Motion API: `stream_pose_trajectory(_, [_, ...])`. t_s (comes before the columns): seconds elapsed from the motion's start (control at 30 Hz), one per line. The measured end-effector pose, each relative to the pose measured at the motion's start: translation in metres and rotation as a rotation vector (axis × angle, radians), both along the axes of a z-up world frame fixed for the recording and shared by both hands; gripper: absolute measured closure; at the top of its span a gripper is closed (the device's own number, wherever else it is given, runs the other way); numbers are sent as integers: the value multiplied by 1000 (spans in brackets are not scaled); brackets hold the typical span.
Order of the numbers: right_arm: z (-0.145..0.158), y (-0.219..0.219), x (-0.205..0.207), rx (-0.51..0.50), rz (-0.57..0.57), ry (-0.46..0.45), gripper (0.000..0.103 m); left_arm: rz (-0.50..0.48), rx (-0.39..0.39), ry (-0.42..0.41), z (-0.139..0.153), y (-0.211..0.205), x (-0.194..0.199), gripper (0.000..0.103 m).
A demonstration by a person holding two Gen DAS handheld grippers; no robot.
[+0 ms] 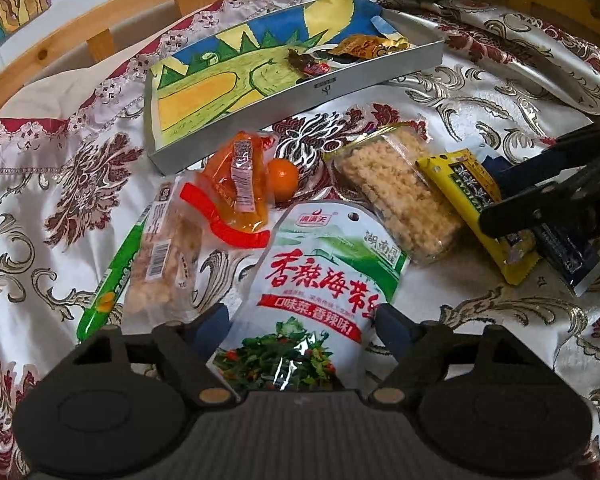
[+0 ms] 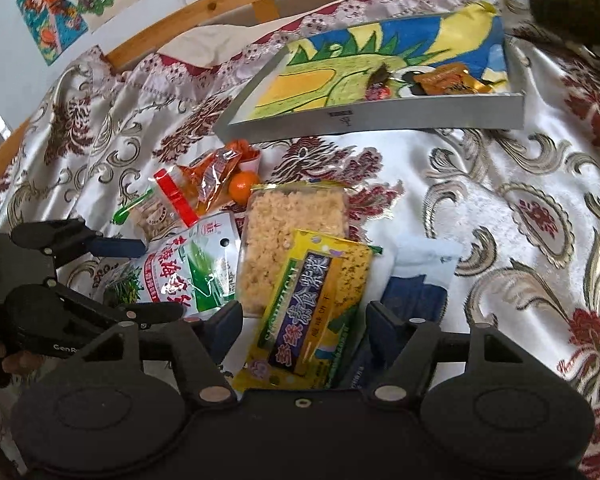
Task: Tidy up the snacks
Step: 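Move the left tool to the seaweed bag while the right tool approaches the yellow packet, then grasp the seaweed bag with the left tool while the right tool grasps and lifts the yellow packet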
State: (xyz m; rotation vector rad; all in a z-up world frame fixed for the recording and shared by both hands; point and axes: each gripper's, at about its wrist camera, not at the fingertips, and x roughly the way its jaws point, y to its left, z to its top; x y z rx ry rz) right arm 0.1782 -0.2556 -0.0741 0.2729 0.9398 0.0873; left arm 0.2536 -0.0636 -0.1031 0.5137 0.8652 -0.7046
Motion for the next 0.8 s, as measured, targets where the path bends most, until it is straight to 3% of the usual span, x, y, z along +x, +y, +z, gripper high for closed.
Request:
stream_pose_trajectory(0.07, [-2, 2, 3, -3, 5, 6, 33, -4, 21, -3, -1, -5, -2, 21])
stream_pose_trajectory(0.17, [-3, 7, 5, -35, 23, 8, 33, -31, 54, 3, -5, -13, -4, 10])
stream_pose_trajectory(0.27, [-5, 6, 8, -38, 18, 16, 36, -54, 81, -19, -10, -18, -7, 10])
stream_pose_trajectory(0.37, [-9, 5, 10, -46, 7, 28, 45, -45, 86, -27, -10, -18, -5, 18])
stream_pose_trajectory(0.63, [-10, 10, 10, -54, 26, 63, 48, -27, 94, -7, -4, -18, -2, 29])
stream_pose_trajectory(0.8, [-10, 10, 10, -53, 26, 62, 48, 6, 99, -1, 0, -18, -1, 42])
